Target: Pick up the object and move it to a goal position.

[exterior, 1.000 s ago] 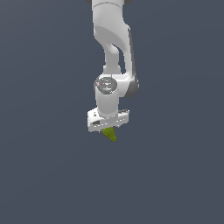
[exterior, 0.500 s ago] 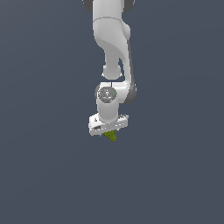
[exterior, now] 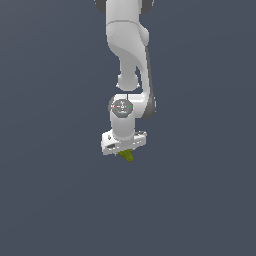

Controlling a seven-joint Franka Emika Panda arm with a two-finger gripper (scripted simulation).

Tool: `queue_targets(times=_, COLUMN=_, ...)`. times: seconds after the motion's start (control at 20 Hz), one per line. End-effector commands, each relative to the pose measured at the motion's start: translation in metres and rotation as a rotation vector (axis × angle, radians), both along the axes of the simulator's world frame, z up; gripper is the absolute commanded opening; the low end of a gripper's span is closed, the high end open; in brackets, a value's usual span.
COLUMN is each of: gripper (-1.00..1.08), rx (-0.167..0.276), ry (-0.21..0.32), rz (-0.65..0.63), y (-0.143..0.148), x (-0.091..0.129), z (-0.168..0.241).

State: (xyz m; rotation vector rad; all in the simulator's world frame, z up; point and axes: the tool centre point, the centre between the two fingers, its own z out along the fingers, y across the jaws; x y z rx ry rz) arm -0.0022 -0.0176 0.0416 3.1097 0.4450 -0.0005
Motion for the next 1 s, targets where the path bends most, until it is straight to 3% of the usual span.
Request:
queue_targets(times=0.0, gripper=-1.0, rx=0.0, ry=0.0, rz=0.001, y=0.001, x=0.0, z=-0.001)
queue_targets(times=0.5, gripper=-1.0, rx=0.0, ry=0.0, rz=0.001, y=0.014, x=-0.012, z=0.01)
queue_targets(times=0.95, gripper=-1.0, rx=0.0, ry=0.0, rz=0.0, y=0.06, x=-0.051, z=0.042)
